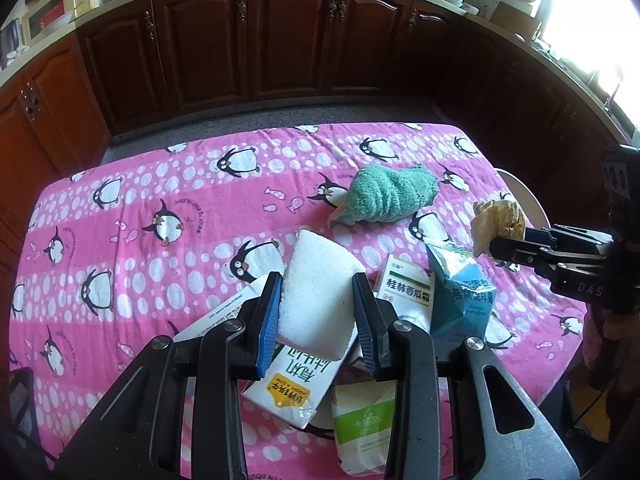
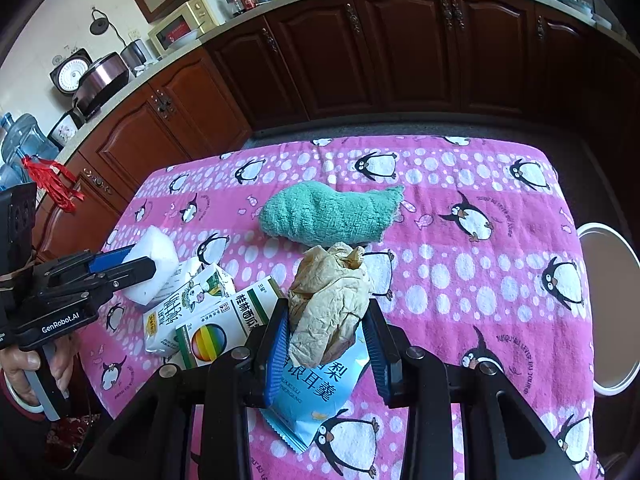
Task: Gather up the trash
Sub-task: 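Lift the foam block and brown paper off the table in both tools, then carry the foam block and brown paper in both tools over the white bin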
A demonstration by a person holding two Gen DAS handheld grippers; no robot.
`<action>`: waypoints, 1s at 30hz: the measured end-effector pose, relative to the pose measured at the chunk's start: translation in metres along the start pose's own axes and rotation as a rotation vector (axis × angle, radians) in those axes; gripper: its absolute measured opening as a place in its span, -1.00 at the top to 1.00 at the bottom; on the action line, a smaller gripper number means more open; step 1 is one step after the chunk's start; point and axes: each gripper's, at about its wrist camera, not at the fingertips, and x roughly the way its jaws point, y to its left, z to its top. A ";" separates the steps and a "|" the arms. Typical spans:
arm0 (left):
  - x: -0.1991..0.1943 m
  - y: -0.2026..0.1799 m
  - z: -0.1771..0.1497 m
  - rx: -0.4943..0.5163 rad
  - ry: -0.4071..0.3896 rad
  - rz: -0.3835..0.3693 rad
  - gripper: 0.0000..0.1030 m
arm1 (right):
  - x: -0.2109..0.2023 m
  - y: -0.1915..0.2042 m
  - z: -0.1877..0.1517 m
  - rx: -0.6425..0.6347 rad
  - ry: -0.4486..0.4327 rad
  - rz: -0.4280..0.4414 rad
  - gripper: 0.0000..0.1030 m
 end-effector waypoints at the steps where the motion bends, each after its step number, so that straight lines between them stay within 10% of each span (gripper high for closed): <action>1: 0.000 -0.001 0.001 0.001 0.000 -0.002 0.37 | -0.001 -0.001 -0.001 0.002 0.000 0.000 0.32; 30: 0.015 -0.078 0.019 0.080 0.008 -0.057 0.37 | -0.035 -0.046 -0.015 0.074 -0.036 -0.032 0.32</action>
